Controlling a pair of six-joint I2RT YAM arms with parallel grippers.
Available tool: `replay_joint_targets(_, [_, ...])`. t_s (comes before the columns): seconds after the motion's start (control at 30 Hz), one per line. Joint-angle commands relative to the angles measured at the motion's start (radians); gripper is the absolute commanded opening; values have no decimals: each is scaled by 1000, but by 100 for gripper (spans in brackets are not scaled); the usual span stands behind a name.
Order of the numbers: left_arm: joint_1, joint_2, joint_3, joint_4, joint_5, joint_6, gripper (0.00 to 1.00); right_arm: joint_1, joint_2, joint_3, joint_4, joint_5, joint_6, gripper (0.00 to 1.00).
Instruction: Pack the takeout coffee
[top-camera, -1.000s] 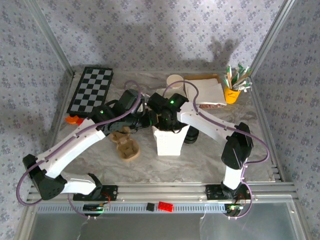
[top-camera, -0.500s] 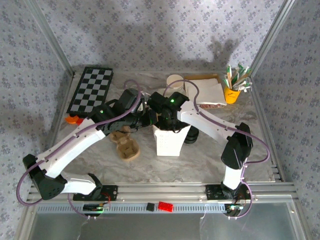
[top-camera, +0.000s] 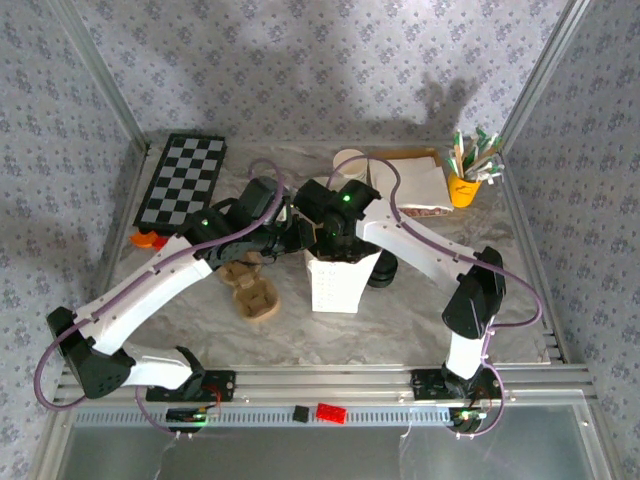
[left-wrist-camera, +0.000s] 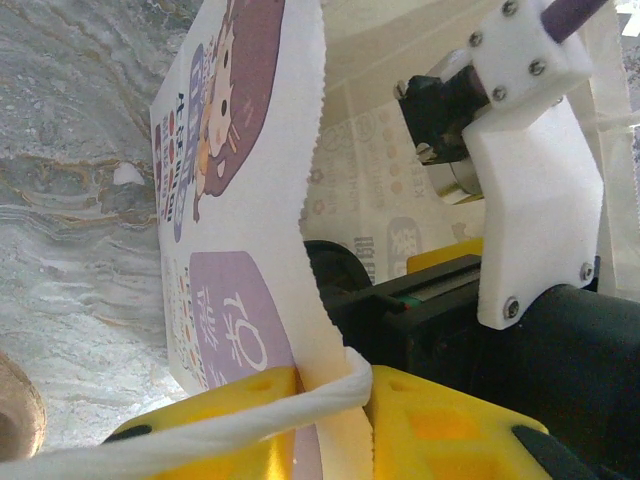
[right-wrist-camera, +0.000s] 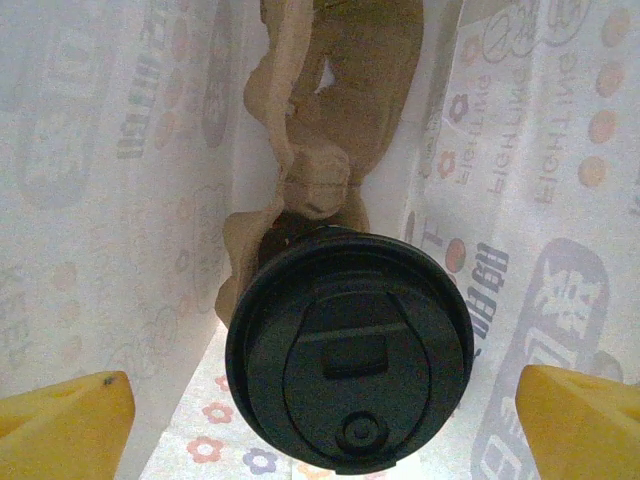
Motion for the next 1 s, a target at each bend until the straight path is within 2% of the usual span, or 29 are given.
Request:
replay_joint_targets(0.0, [-3, 5, 20, 5, 9, 14, 24, 6, 19, 44, -28, -2, 17, 100])
replay_joint_targets(0.97, [-3, 7, 13, 2, -2, 12, 25, 15, 8, 121, -92, 6, 27, 100])
